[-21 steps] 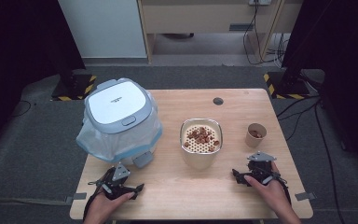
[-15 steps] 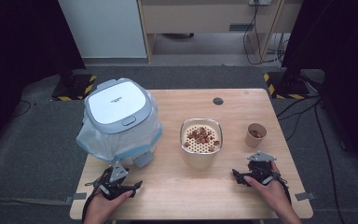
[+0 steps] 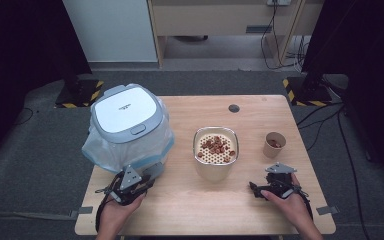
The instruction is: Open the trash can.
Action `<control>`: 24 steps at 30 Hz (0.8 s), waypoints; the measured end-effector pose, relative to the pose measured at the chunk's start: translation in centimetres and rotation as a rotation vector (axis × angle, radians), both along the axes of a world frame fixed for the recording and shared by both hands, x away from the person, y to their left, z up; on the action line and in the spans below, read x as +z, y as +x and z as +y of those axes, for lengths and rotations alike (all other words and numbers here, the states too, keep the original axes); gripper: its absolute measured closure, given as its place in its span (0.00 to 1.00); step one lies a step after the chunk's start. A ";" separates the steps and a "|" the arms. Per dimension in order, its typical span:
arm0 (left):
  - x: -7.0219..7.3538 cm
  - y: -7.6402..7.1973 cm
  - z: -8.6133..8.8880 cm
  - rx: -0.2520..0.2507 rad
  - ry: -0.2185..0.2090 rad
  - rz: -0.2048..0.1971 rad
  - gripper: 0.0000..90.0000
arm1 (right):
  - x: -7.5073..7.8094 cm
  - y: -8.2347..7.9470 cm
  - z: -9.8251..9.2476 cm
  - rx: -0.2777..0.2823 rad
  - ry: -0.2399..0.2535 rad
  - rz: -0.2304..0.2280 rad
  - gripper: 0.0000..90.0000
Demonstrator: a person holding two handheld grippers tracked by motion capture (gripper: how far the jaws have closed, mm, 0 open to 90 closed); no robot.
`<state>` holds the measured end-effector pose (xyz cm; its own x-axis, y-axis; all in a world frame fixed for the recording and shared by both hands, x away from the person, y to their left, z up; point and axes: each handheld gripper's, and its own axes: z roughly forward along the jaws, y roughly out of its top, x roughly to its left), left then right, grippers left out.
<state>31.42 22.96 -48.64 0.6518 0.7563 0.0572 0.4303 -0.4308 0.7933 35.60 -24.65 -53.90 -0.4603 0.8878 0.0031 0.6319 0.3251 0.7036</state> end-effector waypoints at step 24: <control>-1.8 3.6 -1.5 0.086 0.077 0.004 1.00 | 0.0 -0.2 0.1 0.025 0.003 0.003 0.01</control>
<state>35.03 21.45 -50.46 0.5851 0.8028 0.1142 0.4717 -0.4515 0.7574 35.37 -24.56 -53.89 -0.4824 0.8759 0.0068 0.6254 0.3390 0.7029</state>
